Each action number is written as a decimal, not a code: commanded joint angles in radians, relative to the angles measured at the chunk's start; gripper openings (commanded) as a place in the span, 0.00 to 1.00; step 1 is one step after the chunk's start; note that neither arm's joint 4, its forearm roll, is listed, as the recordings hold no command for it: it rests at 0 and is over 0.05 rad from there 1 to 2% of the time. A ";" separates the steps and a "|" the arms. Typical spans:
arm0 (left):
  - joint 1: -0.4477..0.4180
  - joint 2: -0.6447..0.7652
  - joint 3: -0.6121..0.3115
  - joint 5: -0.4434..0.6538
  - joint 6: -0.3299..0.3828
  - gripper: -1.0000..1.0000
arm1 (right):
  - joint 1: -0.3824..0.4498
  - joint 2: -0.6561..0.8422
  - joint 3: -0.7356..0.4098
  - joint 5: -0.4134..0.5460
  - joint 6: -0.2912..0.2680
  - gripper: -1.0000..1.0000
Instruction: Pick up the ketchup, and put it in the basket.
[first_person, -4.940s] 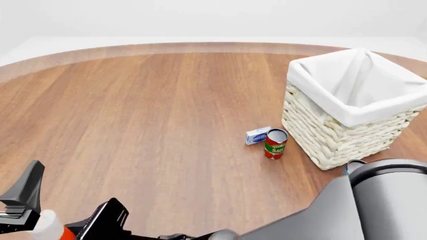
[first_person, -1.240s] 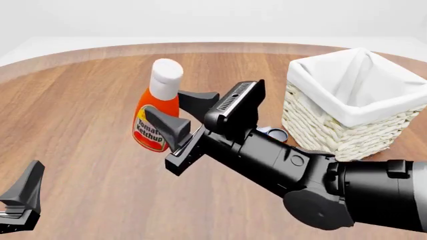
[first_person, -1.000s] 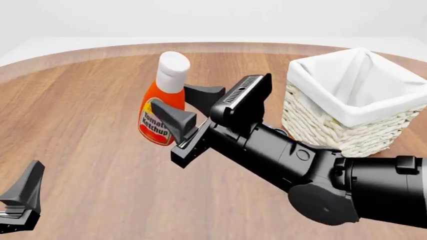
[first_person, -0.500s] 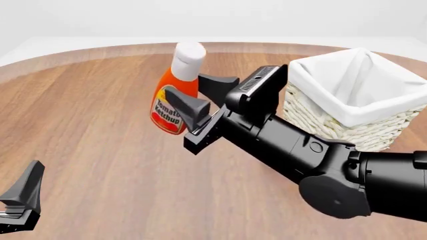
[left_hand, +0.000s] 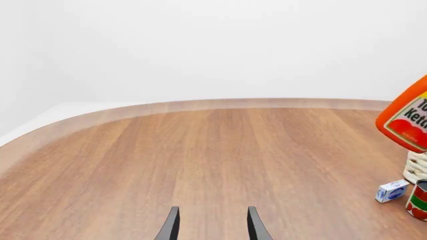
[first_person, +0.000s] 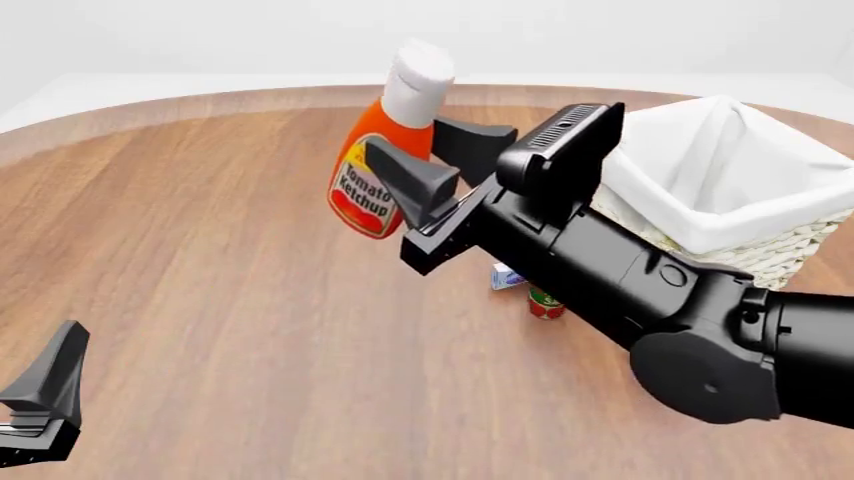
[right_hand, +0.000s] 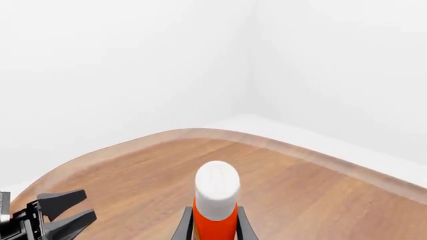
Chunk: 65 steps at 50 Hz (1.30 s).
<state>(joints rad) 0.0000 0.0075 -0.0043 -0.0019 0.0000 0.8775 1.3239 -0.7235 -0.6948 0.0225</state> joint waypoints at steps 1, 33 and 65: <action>0.000 0.000 0.000 0.000 0.000 1.00 | -0.038 -0.035 -0.001 -0.001 0.016 0.00; 0.000 0.000 0.000 0.000 0.000 1.00 | -0.096 -0.096 0.021 0.012 0.016 0.00; 0.000 0.000 0.000 0.000 0.000 1.00 | -0.206 -0.187 0.056 0.029 0.007 0.00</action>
<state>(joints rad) 0.0000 0.0075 -0.0043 -0.0019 0.0000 0.7115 1.1729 -0.6760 -0.6672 0.0146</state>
